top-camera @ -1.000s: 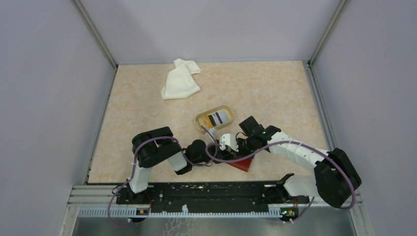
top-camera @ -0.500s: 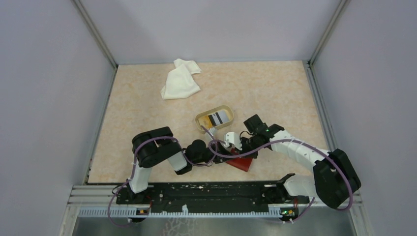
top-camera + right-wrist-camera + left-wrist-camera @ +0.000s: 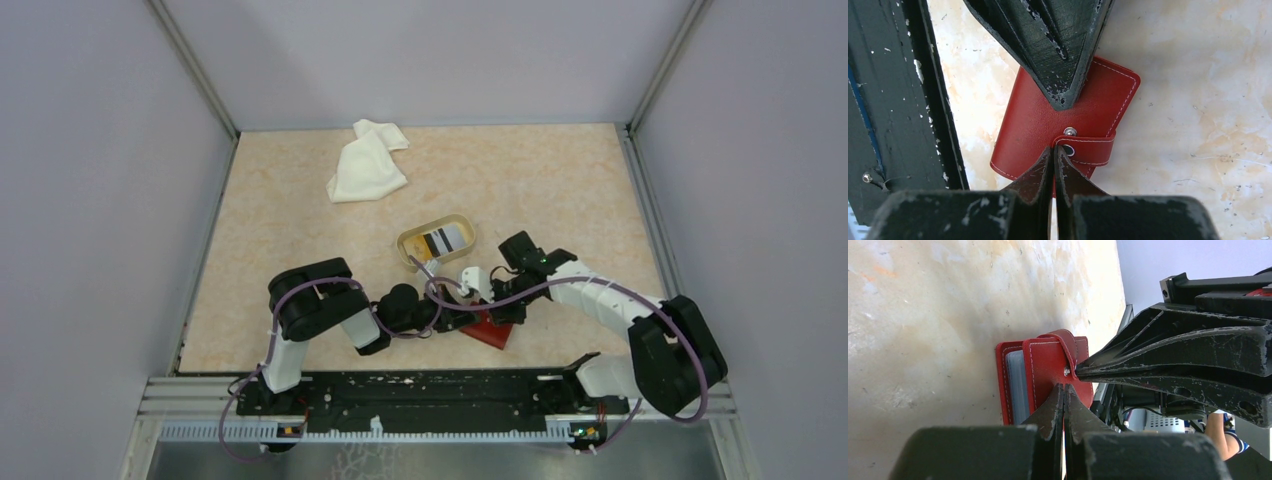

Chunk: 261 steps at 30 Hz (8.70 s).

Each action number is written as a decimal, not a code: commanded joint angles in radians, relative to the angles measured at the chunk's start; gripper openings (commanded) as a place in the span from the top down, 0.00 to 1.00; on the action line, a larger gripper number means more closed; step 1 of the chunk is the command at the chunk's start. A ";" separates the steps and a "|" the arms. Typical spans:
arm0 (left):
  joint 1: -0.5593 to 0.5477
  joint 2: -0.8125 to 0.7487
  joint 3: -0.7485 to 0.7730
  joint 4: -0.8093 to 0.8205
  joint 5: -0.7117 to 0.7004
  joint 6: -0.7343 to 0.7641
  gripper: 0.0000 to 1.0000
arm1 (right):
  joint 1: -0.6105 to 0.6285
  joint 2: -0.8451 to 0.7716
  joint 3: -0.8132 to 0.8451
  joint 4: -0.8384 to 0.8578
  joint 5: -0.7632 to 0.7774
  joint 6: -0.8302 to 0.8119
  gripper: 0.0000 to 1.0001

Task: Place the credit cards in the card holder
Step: Close the card holder at the center of the board.

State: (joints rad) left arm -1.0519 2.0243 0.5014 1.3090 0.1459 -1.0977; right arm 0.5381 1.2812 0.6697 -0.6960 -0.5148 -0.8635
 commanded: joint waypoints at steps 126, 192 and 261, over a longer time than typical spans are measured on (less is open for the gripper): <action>-0.065 -0.263 0.111 -0.574 -0.191 0.160 1.00 | 0.115 -0.184 -0.034 0.136 0.014 0.009 1.00; -0.091 -0.235 0.196 -0.800 -0.188 0.218 1.00 | 0.184 -0.170 -0.041 0.079 0.053 -0.052 1.00; -0.083 -0.197 0.134 -0.457 -0.022 0.152 1.00 | 0.267 -0.065 -0.030 0.103 0.179 -0.005 1.00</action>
State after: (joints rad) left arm -1.1275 1.8072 0.6090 0.8246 0.0608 -0.9314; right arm 0.7956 1.2297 0.6434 -0.6216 -0.3489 -0.8673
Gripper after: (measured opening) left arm 0.005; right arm 0.003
